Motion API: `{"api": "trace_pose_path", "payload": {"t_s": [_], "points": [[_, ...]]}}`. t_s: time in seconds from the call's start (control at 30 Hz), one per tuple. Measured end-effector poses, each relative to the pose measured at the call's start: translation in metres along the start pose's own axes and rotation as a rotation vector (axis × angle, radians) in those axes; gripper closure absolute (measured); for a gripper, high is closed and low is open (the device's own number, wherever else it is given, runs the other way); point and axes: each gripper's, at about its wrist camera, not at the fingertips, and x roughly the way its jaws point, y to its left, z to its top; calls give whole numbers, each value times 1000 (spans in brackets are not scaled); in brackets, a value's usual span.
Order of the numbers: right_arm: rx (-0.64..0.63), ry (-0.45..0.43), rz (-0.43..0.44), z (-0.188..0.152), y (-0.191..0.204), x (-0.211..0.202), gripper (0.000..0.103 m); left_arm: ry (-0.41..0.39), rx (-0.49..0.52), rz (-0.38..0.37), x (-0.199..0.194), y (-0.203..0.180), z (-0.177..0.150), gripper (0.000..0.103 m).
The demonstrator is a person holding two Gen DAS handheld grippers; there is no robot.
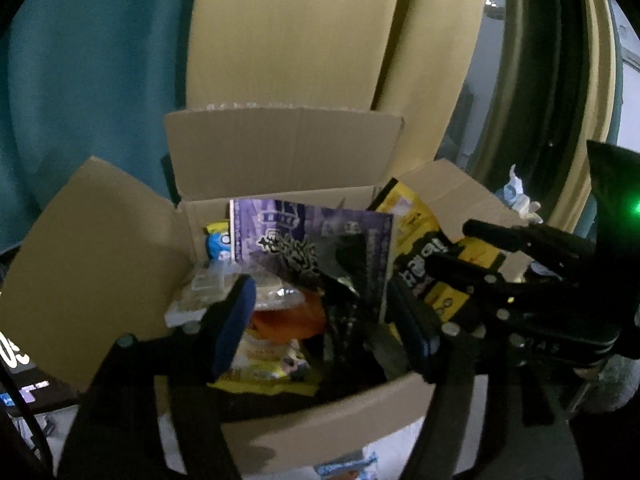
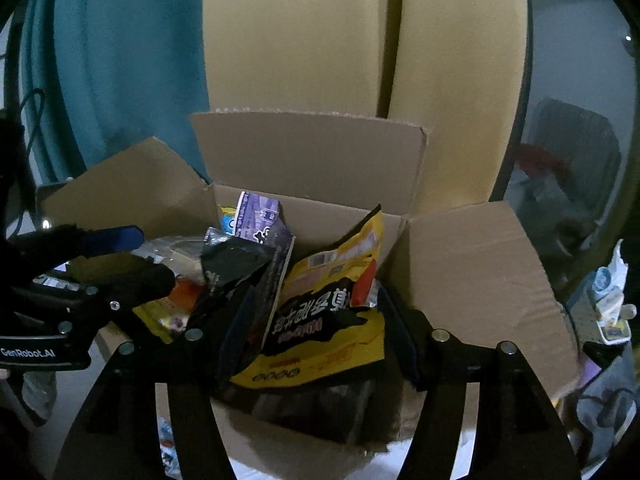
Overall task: Organize snacks
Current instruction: 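Carry the black and yellow bags into the box and open both tools, then grasp the blue cracker pack with the left tool while the right grasps the paper bag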
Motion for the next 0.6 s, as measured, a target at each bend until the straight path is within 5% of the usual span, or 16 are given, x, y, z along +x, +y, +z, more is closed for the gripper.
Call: {"api": "trace_pose_path", "payload": {"t_s": [0.6], "points": [[16, -56, -11, -35, 5, -92, 37, -30, 8, -21, -77, -51, -35, 26]]}}
